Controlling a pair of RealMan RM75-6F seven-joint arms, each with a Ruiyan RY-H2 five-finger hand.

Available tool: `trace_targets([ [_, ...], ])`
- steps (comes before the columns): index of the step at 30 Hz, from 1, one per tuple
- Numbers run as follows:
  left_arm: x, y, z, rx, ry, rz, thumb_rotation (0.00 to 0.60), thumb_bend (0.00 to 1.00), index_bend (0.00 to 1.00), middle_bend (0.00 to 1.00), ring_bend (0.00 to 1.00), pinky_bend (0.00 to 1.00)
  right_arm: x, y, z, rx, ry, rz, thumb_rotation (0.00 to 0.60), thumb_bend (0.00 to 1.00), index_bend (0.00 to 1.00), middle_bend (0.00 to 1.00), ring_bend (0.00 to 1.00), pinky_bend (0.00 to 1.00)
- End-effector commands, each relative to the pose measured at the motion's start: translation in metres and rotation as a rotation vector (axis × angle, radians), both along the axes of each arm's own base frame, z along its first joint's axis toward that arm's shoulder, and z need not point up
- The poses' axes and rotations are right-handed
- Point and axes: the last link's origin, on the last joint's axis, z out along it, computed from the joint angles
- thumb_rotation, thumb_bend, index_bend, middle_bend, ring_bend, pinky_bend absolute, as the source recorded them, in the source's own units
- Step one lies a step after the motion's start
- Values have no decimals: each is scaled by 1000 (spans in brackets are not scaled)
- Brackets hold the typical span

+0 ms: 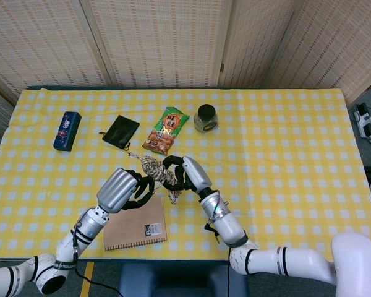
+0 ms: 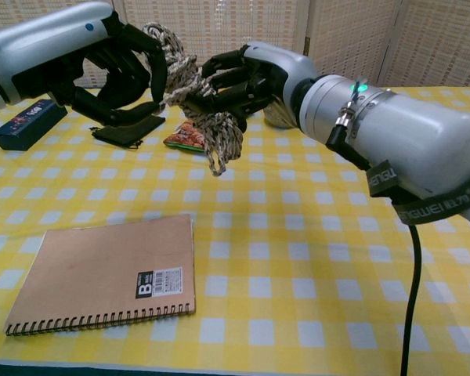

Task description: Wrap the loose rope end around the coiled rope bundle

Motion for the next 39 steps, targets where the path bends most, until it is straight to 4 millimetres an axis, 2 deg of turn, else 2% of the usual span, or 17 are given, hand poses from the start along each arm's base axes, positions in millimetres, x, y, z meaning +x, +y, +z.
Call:
trace_targets([
  [1, -3, -1, 1, 9, 10, 10, 600, 518, 525, 826, 708, 748, -3, 0, 8, -35, 70, 25, 600, 702, 899, 768, 799, 711],
  [2, -5, -1, 2, 15, 16, 13, 600, 474, 480, 799, 688, 748, -4, 0, 11, -47, 95, 35, 600, 702, 899, 768, 800, 711],
  [5, -13, -3, 4, 42, 46, 28, 600, 433, 436, 743, 653, 748, -9, -2, 22, -109, 201, 66, 600, 703, 899, 768, 801, 711],
  [13, -39, -3, 6, 52, 116, 119, 600, 415, 443, 675, 613, 729, -15, 2, 48, -180, 297, 93, 600, 702, 899, 768, 803, 711],
  [18, -67, 8, 15, 145, 114, 217, 600, 415, 468, 668, 608, 708, -27, 6, 62, -204, 311, 89, 600, 702, 899, 768, 801, 711],
  [24, -114, 21, 28, 235, 154, 348, 600, 412, 455, 586, 542, 605, -43, 10, 76, -232, 308, 79, 600, 703, 899, 768, 801, 711],
  [31, -161, 24, 44, 284, 229, 466, 600, 397, 412, 457, 428, 455, -69, 13, 92, -283, 335, 69, 600, 703, 900, 769, 801, 711],
  [35, -182, 20, 50, 302, 255, 501, 600, 386, 383, 408, 387, 394, -80, 16, 98, -294, 330, 57, 600, 702, 900, 769, 801, 711],
  [39, -196, 5, 57, 292, 262, 495, 600, 384, 361, 376, 357, 360, -90, 19, 105, -301, 327, 42, 600, 703, 900, 770, 802, 712],
])
